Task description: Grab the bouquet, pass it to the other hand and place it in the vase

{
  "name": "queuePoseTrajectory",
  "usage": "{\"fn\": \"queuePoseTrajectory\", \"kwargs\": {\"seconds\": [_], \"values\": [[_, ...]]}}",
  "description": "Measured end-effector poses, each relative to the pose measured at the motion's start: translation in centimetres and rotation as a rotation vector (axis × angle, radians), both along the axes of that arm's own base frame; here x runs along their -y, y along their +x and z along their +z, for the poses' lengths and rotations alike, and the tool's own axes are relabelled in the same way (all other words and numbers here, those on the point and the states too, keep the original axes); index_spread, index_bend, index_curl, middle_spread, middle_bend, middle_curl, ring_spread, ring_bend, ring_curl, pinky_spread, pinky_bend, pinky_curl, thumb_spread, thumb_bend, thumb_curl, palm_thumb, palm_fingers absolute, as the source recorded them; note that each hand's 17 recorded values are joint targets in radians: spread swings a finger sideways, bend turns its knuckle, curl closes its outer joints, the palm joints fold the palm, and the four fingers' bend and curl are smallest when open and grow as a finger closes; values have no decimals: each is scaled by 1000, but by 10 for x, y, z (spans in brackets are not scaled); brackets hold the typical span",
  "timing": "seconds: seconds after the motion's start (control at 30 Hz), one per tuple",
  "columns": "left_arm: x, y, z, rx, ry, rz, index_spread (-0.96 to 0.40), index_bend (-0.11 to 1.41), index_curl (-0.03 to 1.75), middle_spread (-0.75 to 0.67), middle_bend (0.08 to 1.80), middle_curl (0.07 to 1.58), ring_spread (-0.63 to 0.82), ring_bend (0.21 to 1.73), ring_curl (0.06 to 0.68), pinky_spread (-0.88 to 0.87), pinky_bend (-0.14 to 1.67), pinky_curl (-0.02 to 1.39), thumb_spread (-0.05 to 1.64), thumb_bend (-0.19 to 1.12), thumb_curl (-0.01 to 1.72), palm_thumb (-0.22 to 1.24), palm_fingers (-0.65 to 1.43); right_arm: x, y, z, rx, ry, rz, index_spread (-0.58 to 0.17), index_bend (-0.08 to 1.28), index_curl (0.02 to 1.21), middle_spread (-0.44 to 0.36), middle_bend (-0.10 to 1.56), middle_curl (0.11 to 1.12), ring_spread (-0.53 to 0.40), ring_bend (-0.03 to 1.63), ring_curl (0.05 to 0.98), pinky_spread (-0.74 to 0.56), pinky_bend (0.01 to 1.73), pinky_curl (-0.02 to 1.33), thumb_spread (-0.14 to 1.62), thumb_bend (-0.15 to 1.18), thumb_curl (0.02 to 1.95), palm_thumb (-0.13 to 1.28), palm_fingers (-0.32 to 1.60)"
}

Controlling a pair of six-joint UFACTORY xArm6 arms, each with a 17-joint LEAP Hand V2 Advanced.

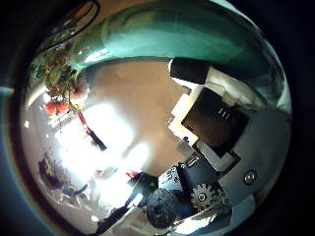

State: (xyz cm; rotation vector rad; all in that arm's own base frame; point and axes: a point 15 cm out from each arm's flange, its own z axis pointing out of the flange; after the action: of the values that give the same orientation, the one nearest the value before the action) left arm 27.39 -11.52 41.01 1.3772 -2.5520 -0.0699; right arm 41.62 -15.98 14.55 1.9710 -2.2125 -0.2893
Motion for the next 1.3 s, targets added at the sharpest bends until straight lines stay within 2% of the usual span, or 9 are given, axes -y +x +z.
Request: {"fn": "queuePoseTrajectory", "kwargs": {"seconds": [0.07,0.2,0.4,0.53,0.7,0.93,1.1,1.3], "values": [[0,-1,1,1,0,-1,48,190,387,456,189,303,587,369,226,523,181,255,1108,-22,335,433,56,1,5,6,72,-19,-2,-507,892,975,-348,1067,989,-266,1343,631,-261,1400,540,870,39,604,1111,1173],[0,-1,4,8,-1,1,48,190,386,455,189,303,587,369,225,523,181,254,1108,-22,335,433,57,7,4,32,213,-63,-11,-466,977,1018,-320,1143,1017,-251,1384,666,-232,1415,574,855,62,662,1166,1153],[-1,-6,11,23,-6,-2,48,190,385,455,190,305,587,367,224,522,180,253,1108,-22,335,433,58,31,-8,92,347,-119,-49,-398,1058,1044,-268,1217,1028,-230,1419,706,-195,1423,626,839,57,752,1174,1123],[0,-8,14,30,-8,-7,48,191,386,455,189,306,587,367,224,522,180,252,1108,-22,335,433,59,32,-19,130,420,-114,-47,-365,1078,1044,-242,1246,1023,-222,1433,722,-186,1409,652,833,51,804,1169,1114],[2,-6,16,36,-12,-6,48,192,387,455,189,306,587,366,223,522,180,251,1108,-22,335,433,60,5,-37,165,455,-24,-13,-335,1097,1040,-215,1269,1009,-214,1437,733,-181,1392,683,829,43,863,1165,1112],[8,-9,21,37,-40,26,42,195,390,435,191,307,571,368,223,522,181,250,1113,-24,333,421,92,-8,-46,235,617,88,-45,-305,1117,1029,-191,1285,989,-209,1443,743,-179,1368,721,829,32,929,1159,1115],[10,-3,36,67,-74,63,36,198,393,392,211,321,551,365,222,506,169,242,1117,-23,332,414,143,-18,-41,280,752,234,-108,-289,1123,1020,-179,1300,977,-204,1446,745,-180,1349,749,827,21,974,1153,1117],[11,-2,44,59,-159,107,24,217,408,323,226,338,510,384,224,479,164,230,1117,-22,332,410,232,-34,-35,315,879,454,-199,-274,1133,1009,-169,1313,963,-202,1452,747,-182,1328,784,827,10,1027,1151,1116]]}}
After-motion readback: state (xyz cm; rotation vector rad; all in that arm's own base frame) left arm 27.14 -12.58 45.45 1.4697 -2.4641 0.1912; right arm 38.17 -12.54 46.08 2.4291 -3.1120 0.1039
